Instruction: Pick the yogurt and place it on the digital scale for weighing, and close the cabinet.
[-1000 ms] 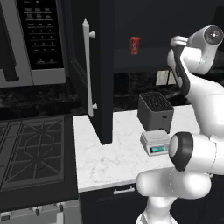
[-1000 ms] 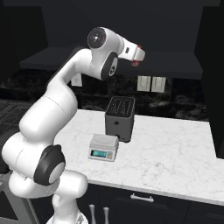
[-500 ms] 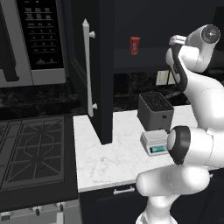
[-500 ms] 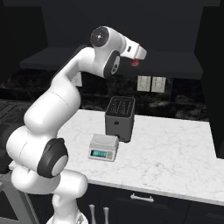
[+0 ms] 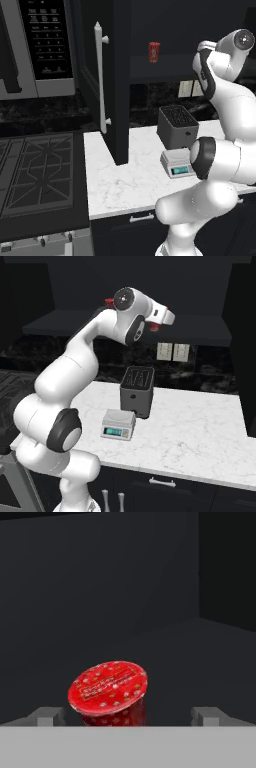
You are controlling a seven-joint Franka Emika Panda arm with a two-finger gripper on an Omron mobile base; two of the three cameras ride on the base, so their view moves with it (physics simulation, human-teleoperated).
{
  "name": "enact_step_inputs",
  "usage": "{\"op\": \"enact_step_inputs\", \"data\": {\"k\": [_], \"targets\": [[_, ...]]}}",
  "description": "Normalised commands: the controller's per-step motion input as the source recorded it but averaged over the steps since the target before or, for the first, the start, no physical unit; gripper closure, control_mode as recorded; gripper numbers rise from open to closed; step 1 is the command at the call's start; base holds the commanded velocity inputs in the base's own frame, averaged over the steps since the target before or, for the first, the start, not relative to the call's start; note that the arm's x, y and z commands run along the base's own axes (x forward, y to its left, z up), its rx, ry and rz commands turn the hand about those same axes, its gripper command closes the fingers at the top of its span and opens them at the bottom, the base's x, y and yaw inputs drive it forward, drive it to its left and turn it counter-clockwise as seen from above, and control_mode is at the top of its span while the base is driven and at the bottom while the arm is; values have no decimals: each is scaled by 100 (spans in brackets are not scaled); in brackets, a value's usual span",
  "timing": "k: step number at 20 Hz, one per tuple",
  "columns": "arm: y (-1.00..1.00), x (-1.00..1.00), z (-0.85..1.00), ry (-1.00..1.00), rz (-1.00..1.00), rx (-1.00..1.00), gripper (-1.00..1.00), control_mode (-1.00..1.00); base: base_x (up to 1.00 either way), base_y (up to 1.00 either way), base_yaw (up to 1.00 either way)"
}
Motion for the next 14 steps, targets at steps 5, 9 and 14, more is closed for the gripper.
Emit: {"op": "enact_step_inputs", "data": {"k": [5, 9, 14], "targets": [[0, 18, -23, 0, -1, -1, -100, -100, 0, 0, 0], [0, 17, -22, 0, -1, -1, -100, -100, 0, 0, 0], [0, 25, -12, 0, -1, -1, 100, -100, 0, 0, 0]]}}
